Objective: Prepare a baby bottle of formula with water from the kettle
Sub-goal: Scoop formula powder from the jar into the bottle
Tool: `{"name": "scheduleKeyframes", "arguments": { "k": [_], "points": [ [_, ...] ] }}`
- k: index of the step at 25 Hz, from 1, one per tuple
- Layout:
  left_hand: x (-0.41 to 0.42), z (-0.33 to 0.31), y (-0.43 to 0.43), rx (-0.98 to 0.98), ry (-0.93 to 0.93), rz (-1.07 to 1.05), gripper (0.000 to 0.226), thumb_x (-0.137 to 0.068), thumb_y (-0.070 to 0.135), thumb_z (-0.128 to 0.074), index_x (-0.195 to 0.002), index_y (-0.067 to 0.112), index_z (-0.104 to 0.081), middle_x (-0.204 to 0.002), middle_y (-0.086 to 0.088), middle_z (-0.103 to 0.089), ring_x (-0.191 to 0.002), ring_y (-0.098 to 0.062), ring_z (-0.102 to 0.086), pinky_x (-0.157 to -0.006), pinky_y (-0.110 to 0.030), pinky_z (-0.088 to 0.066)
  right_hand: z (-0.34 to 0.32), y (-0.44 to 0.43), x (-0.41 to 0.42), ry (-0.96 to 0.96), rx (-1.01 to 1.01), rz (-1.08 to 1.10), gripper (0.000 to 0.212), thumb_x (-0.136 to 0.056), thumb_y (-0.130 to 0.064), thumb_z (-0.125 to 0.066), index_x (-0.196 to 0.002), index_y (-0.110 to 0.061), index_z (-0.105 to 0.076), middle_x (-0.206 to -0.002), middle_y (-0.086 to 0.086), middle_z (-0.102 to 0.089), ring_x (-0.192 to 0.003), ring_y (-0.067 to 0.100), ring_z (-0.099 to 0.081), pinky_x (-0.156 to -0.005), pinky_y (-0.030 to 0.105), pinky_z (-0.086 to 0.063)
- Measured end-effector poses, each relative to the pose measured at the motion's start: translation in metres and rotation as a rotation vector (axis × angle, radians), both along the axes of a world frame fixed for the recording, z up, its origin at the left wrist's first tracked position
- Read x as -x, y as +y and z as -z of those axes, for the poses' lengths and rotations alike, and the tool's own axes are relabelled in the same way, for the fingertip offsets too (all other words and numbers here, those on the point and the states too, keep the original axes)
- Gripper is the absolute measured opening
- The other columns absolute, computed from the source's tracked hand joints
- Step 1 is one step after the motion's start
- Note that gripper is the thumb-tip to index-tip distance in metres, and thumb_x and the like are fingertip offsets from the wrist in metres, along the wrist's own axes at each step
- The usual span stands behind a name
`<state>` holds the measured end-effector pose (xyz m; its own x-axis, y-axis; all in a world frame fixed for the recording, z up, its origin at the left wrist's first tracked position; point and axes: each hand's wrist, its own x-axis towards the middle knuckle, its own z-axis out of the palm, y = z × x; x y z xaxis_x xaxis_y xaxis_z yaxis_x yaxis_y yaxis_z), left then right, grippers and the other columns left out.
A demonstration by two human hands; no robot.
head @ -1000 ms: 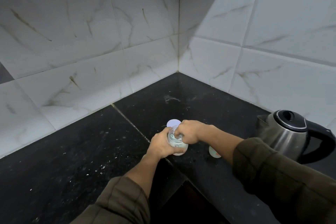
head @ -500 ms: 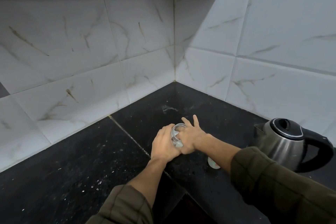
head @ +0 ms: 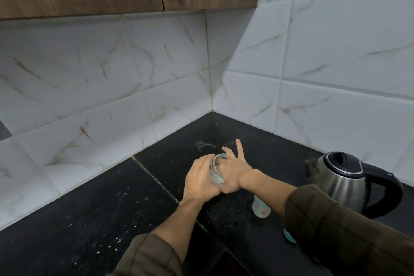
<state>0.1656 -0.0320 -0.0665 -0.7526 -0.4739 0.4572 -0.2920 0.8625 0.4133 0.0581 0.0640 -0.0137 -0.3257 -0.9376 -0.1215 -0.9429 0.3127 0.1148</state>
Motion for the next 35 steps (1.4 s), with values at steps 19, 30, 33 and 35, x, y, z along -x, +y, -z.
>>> {"name": "scheduleKeyframes", "arguments": {
  "k": [19,30,33,35],
  "points": [
    [0.018,-0.008,0.018,-0.162,0.051,-0.047,0.072,-0.067,0.067,-0.074,-0.129,0.040,-0.048,-0.125,0.020,-0.056,-0.116,-0.005,-0.053,-0.088,-0.023,-0.045,-0.005,0.036,0.036,-0.128,0.432,-0.090,0.026,-0.104,-0.031,-0.054,-0.113,-0.028,-0.079,-0.118,-0.005,-0.075,-0.140,0.019,-0.046,-0.127,0.050,-0.002],
    [0.013,-0.008,0.018,-0.198,0.098,-0.054,0.075,-0.066,0.061,-0.079,-0.131,0.037,-0.049,-0.125,0.017,-0.056,-0.115,-0.009,-0.055,-0.092,-0.032,-0.052,0.000,0.037,0.037,-0.067,0.616,-0.130,0.029,-0.093,-0.015,-0.057,-0.117,-0.021,-0.073,-0.099,0.002,-0.077,-0.102,0.026,-0.071,-0.127,0.047,-0.008],
    [0.011,-0.007,0.016,-0.193,0.086,-0.059,0.079,-0.066,0.061,-0.078,-0.134,0.034,-0.049,-0.127,0.017,-0.056,-0.116,-0.010,-0.055,-0.093,-0.032,-0.052,-0.002,0.034,0.033,0.015,0.591,-0.117,0.029,-0.093,-0.017,-0.055,-0.113,-0.020,-0.075,-0.087,0.003,-0.075,-0.092,0.027,-0.072,-0.128,0.048,-0.007],
    [0.009,-0.007,0.014,-0.185,0.084,-0.056,0.080,-0.066,0.061,-0.078,-0.134,0.033,-0.049,-0.128,0.017,-0.057,-0.116,-0.010,-0.055,-0.092,-0.031,-0.051,-0.007,0.033,0.029,0.057,0.549,-0.131,0.024,-0.091,-0.016,-0.055,-0.102,-0.018,-0.077,-0.081,0.004,-0.072,-0.088,0.027,-0.072,-0.128,0.053,-0.009]
  ]
}}
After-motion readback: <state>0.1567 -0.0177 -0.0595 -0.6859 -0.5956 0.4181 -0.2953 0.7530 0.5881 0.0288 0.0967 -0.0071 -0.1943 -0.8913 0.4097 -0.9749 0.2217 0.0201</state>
